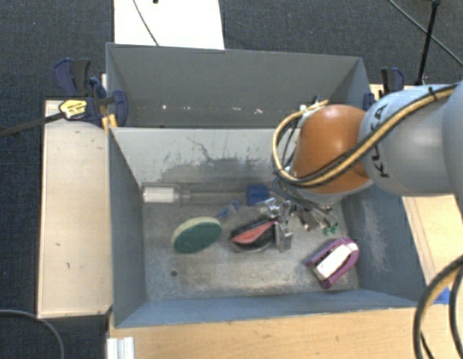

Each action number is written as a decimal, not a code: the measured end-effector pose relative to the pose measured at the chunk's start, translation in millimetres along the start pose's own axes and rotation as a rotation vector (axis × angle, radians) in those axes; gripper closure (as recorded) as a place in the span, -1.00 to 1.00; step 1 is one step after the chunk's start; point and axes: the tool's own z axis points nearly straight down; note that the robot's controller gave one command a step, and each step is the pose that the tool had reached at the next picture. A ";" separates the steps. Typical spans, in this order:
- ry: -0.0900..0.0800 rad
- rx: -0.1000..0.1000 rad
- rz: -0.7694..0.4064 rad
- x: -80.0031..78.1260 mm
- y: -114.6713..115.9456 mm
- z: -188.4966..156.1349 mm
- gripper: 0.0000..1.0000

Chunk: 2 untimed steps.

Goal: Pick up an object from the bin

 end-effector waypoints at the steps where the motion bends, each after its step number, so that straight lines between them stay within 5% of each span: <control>1: -0.001 0.000 0.001 -0.2 -0.1 -0.3 -1.00; 2: 0.000 0.000 0.003 0.0 0.0 0.0 1.00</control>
Offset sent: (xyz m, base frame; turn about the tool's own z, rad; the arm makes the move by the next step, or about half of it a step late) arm 0.0000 0.0000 0.0000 0.0000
